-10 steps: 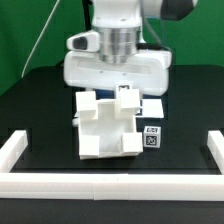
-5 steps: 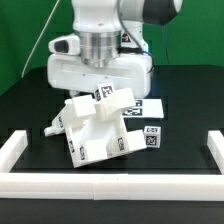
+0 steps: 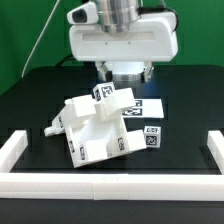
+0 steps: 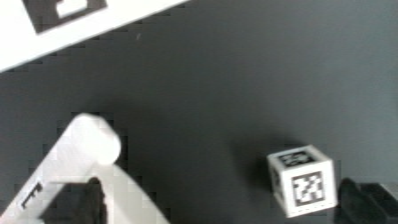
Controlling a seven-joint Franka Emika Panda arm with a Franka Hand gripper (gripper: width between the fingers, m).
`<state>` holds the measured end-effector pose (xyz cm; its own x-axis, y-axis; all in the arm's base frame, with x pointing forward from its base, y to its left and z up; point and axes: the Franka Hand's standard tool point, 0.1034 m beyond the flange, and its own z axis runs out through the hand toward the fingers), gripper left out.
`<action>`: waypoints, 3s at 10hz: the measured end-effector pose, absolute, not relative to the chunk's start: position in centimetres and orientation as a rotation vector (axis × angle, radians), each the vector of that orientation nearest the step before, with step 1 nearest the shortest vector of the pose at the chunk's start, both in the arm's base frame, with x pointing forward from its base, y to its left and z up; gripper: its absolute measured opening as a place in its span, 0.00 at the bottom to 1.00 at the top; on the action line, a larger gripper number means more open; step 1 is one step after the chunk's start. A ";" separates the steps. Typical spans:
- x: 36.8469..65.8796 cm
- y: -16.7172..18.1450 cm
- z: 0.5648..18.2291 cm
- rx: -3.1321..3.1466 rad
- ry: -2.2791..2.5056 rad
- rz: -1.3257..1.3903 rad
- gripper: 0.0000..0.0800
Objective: Assemble chair
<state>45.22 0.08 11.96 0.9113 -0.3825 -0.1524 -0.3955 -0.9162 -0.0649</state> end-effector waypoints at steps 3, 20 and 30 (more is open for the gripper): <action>47.8 1.2 14.7 -2.981 0.580 0.163 0.81; 55.6 -5.7 12.7 -3.131 0.183 -0.064 0.81; 60.4 -7.2 11.9 -3.182 0.187 -0.142 0.81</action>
Offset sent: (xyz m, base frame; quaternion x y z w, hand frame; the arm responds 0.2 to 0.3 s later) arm 0.0000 0.0000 0.0000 0.0000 0.0000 0.0000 1.0000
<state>60.37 -7.23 11.88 0.9891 -0.1149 0.0918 -0.1192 -0.9919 0.0434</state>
